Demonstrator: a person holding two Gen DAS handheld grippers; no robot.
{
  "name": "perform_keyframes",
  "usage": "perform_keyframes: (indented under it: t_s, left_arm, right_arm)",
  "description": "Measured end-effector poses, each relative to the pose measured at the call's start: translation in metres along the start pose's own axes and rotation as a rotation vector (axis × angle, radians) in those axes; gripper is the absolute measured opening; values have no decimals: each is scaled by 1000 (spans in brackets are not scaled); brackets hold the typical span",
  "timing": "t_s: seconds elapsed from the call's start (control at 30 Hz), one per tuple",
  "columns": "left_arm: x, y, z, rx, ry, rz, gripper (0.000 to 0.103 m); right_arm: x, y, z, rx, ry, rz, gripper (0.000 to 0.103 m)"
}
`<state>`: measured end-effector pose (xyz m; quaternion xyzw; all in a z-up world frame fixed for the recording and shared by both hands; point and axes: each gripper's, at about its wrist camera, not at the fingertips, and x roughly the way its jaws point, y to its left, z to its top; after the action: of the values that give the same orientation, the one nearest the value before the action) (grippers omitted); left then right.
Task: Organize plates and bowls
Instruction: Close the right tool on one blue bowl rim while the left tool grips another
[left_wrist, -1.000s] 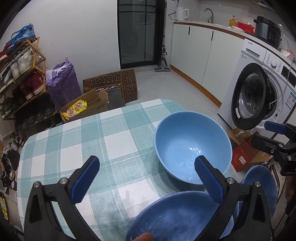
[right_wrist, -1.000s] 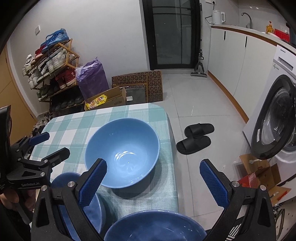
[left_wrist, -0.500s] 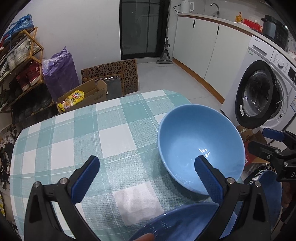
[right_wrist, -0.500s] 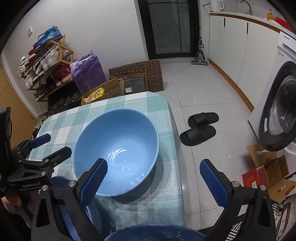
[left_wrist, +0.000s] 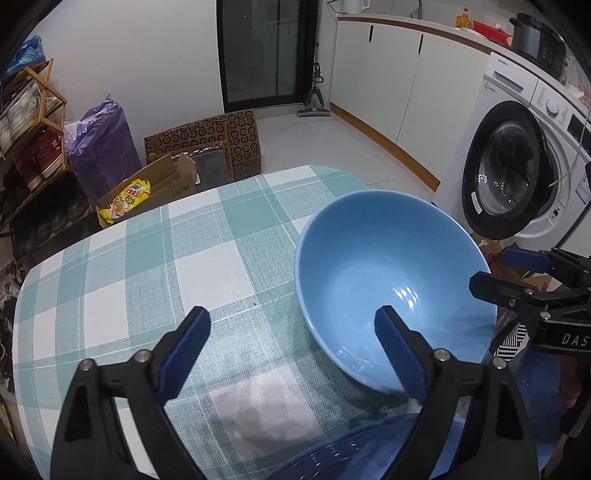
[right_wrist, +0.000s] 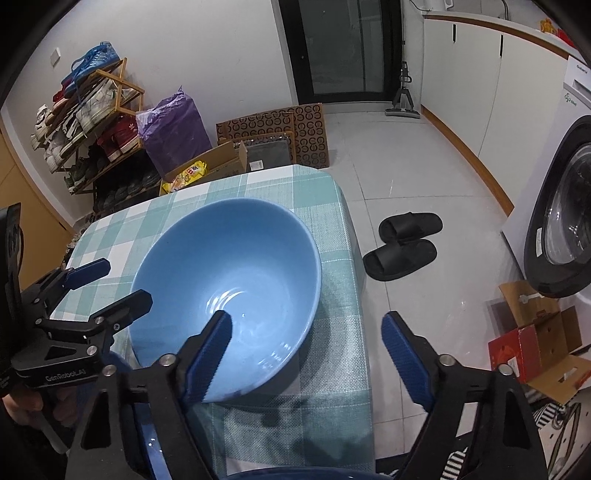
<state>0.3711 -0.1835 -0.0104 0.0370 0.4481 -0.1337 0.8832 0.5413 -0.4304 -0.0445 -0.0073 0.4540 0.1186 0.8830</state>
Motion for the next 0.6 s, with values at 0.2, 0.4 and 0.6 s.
perform_keyframes:
  t_s: [0.2, 0.4, 0.6]
  left_arm:
    - [4, -3, -2, 8, 14, -12, 68]
    - [8, -5, -3, 13, 30, -23, 47]
    - [8, -8, -4, 31, 31, -31, 28]
  right_arm:
    - [6, 1, 0, 0, 14, -4, 72]
    - [9, -2, -3, -6, 25, -15, 53]
    - [10, 3, -5, -35, 30, -19, 38]
